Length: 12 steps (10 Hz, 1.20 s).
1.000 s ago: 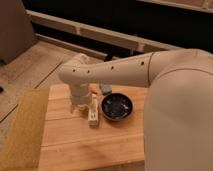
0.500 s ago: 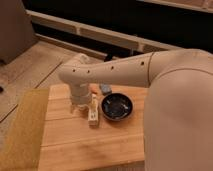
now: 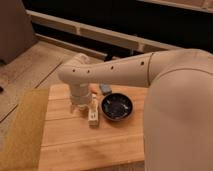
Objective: Place the bottle in the ceramic bowl
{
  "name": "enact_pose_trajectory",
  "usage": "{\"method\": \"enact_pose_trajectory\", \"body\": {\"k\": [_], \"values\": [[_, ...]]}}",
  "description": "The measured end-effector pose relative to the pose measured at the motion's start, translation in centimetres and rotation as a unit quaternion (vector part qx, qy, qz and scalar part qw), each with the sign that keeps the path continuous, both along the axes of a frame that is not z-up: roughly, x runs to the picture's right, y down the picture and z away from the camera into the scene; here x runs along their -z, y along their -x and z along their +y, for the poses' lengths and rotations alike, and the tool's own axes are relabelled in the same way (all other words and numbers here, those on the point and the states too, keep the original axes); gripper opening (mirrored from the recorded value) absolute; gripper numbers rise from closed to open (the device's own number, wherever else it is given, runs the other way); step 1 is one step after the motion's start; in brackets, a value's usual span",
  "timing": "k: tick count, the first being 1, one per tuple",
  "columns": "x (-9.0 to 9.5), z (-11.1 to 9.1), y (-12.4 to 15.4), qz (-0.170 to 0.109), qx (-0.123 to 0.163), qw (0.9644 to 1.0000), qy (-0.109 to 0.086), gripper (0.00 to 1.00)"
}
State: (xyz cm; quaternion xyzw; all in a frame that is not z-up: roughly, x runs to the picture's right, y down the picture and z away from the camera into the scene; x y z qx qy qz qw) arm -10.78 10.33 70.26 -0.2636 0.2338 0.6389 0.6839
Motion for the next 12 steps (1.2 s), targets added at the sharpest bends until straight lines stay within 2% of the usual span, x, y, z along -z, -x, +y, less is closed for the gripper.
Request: {"method": "enact_pose_trajectory", "body": {"k": [4, 6, 8, 10, 12], "values": [[-0.9, -0.3, -0.2, -0.008, -0.019, 0.9997, -0.014, 0.65], [-1.5, -0.9, -0.1, -0.022, -0.033, 0.9987, -0.031, 0.65], [-2.0, -1.5, 0.2, -0.052, -0.028, 0.9970, -0.051, 0.65], [-2.2, -1.6, 0.8, -0.078, -0.018, 0.9953, -0.054, 0.65], [-2.2, -1.6, 0.9, -0.081, -0.017, 0.9951, -0.055, 0.65]]}}
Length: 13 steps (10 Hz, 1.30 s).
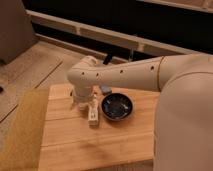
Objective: Place the bottle in the ceramic bowl
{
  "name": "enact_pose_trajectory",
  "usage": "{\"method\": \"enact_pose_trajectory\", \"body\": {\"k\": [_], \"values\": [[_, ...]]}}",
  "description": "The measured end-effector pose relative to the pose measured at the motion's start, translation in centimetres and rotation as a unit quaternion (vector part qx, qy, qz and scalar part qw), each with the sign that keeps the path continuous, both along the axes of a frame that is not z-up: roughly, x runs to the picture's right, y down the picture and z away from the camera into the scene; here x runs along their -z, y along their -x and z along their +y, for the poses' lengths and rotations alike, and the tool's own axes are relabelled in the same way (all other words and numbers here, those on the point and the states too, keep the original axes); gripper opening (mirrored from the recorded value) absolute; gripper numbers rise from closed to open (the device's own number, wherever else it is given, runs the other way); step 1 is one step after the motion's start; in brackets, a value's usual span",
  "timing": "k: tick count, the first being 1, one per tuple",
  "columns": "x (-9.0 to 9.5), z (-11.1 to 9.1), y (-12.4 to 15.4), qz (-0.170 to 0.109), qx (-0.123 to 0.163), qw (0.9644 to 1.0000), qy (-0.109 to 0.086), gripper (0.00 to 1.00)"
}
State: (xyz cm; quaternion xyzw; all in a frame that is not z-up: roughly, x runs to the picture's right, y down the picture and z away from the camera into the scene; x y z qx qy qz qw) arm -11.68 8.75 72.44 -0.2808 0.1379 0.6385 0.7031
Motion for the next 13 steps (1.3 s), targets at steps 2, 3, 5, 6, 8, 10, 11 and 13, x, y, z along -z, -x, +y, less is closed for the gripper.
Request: {"method": "enact_pose_trajectory", "body": {"k": [2, 3, 5, 6, 8, 10, 11, 13], "values": [[0.0, 0.0, 0.0, 0.000, 0.000, 1.0000, 0.000, 0.65], [-0.1, 0.0, 0.0, -0.001, -0.002, 1.0000, 0.000, 0.65], [-2.0, 0.0, -1.0, 0.006, -0.014, 0.9999, 0.004, 0.65], [-3.0, -0.3, -1.4, 0.007, -0.008, 0.9999, 0.000, 0.65], [-4.7, 0.2, -1.2, 0.002, 0.004, 1.0000, 0.005, 0.65], [-6.3, 1.4, -1.8, 0.006, 0.016, 0.9997, 0.020, 0.65], [-7.1, 3.1, -2.0, 0.009, 0.026, 0.9989, 0.039, 0.65], [-8.2, 5.0, -2.2, 0.015, 0.038, 0.9970, 0.066, 0.65]]}}
